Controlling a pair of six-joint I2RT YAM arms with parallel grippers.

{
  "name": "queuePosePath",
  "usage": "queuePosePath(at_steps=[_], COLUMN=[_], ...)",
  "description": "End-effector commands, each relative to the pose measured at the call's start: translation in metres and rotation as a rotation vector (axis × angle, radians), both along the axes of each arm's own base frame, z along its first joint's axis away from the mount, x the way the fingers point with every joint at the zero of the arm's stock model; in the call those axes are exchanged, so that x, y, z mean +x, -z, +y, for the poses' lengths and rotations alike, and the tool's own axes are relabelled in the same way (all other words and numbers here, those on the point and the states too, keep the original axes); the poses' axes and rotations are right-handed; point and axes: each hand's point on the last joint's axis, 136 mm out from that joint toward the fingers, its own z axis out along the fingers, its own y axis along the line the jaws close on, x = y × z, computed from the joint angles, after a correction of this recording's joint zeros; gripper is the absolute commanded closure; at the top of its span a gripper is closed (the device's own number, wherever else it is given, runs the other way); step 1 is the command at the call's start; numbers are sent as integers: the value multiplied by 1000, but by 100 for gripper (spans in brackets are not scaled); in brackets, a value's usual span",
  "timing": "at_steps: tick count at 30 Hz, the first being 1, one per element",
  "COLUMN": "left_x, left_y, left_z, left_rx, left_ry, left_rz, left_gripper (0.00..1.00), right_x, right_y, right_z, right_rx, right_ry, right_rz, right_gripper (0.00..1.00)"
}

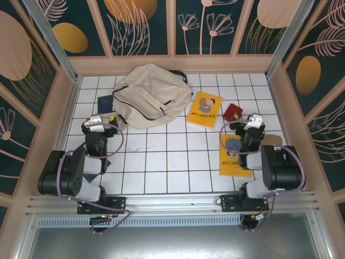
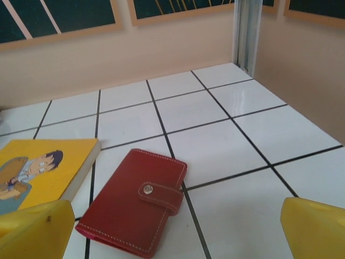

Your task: Pack the student bag

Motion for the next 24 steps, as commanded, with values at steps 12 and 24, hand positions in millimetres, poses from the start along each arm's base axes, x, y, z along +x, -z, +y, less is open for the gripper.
queuePosePath(at_steps=[12,24], left_x=[-10,-28], left_y=[-59,-94], left_z=[16,0], left_rx=[-278,-407], left_ry=[-129,-39], left_rz=[52,19], left_gripper=[1,1], right_x=[23,35], right_y=[-52,-24], right_z=[23,246], right_rx=[428,1075], right_ry=[20,-512], right_rz=[245,646], right_gripper=[1,16])
